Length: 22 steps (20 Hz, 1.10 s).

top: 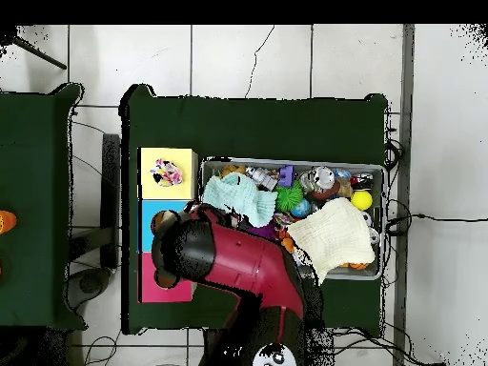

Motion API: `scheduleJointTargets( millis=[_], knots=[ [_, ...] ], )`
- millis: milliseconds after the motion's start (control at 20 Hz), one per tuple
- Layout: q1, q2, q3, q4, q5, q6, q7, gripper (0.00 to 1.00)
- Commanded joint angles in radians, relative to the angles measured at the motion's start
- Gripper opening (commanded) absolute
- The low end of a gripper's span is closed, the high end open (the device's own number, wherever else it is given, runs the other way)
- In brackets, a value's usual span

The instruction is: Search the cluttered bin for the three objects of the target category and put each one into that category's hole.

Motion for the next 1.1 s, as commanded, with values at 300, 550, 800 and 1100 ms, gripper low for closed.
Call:
scheduleJointTargets(
  millis=[300, 550, 800, 1100],
  knots=[
    [-0.062, -0.037, 0.104, 0.199, -0.106, -0.060, 0.038, 1.00],
    [-0.078, -0.029, 0.117, 0.230, -0.128, -0.086, 0.057, 1.00],
    [-0.098, -0.027, 0.114, 0.275, -0.163, -0.120, 0.058, 1.00],
    [-0.160, -0.016, 0.137, 0.276, -0.224, -0.157, 0.015, 1.00]
  ],
)
